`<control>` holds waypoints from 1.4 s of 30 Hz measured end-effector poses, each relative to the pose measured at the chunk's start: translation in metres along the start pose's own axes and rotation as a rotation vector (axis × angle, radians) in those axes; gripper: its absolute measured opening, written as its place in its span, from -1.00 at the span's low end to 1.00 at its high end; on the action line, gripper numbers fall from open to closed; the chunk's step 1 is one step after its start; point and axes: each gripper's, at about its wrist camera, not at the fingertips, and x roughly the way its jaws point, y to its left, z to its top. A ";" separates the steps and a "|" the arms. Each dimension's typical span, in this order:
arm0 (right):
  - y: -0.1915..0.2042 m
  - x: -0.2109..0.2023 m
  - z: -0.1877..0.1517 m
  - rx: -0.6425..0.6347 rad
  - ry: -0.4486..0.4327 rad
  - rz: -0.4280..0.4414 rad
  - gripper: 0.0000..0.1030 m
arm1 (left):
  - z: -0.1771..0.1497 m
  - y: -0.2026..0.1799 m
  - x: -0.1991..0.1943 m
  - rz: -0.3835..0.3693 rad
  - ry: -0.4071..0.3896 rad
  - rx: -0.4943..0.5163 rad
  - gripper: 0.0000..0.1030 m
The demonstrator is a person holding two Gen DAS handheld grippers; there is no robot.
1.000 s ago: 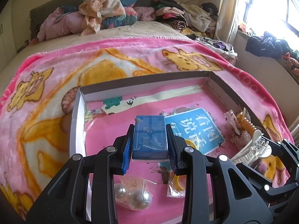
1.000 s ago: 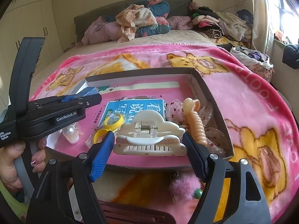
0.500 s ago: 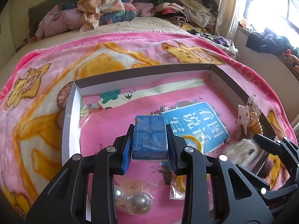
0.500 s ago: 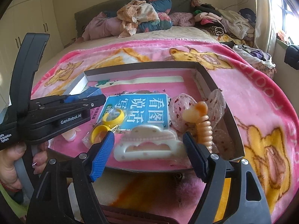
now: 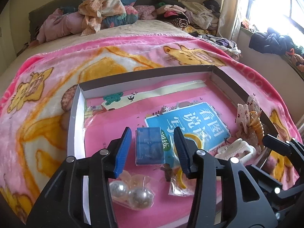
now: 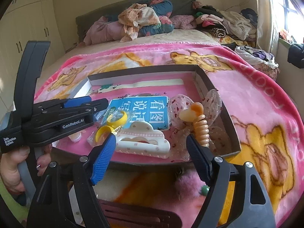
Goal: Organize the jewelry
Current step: 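Drop the blue block into the box from left tool while right tool drops the clip, then withdraw both tools from the tray box toward the remaining items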
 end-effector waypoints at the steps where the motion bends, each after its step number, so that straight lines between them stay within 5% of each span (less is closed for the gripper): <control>1: -0.001 -0.003 -0.001 0.003 -0.004 0.000 0.47 | 0.000 0.001 -0.002 0.001 -0.001 -0.003 -0.15; 25: -0.008 -0.070 -0.026 0.041 -0.086 -0.022 0.64 | -0.031 -0.007 -0.080 0.012 -0.127 -0.039 0.76; 42: -0.011 -0.100 -0.054 0.038 -0.099 -0.042 0.65 | -0.063 -0.015 -0.120 -0.007 -0.180 -0.041 0.77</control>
